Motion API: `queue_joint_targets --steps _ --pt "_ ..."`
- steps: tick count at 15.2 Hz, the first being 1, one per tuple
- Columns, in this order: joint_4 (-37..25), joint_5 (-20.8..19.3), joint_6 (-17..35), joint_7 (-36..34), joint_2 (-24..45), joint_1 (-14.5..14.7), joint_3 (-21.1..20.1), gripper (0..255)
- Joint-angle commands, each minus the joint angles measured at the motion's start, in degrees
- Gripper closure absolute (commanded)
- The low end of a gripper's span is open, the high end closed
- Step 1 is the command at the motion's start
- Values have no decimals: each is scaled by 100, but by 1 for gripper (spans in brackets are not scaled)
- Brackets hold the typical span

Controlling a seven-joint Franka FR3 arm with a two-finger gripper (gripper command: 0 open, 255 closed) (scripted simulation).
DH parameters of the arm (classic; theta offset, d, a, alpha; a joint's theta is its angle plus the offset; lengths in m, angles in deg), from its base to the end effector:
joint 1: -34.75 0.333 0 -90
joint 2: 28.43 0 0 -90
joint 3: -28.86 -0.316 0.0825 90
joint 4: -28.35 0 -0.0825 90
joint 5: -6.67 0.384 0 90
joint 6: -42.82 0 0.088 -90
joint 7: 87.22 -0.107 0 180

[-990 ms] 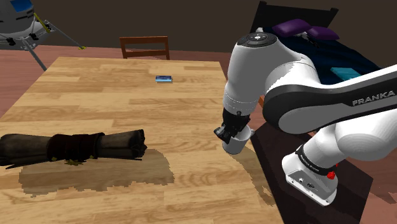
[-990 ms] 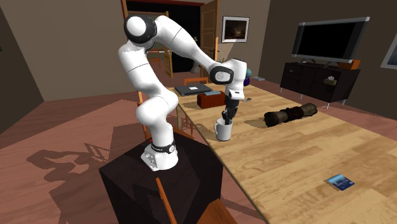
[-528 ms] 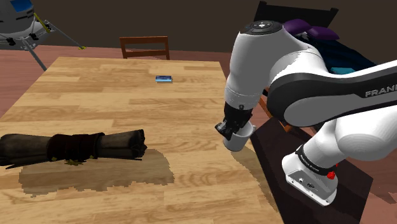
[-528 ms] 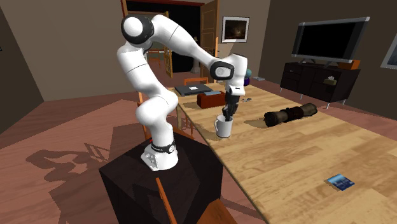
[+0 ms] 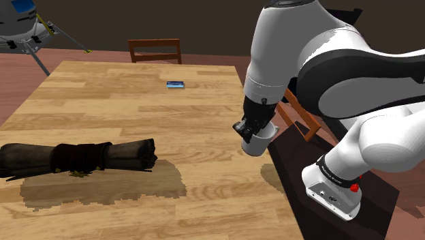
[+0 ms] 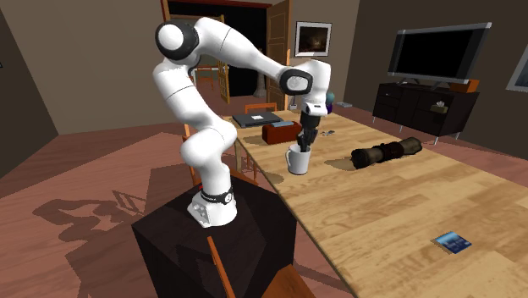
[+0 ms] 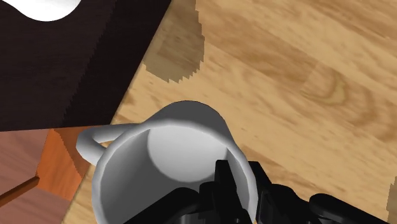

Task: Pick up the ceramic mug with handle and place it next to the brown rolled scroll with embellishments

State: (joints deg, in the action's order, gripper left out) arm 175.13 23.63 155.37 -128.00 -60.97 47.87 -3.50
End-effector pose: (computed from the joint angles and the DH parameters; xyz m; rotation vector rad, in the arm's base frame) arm 0.2541 0.2828 0.4174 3.0618 -0.2037 -0.0712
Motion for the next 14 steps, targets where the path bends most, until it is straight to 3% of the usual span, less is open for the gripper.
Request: queue_joint_targets --steps 1,14 --pt "-118 -20 -209 12 -90 6 65 255" --pt "-945 -182 -1268 20 -319 -27 351 255"
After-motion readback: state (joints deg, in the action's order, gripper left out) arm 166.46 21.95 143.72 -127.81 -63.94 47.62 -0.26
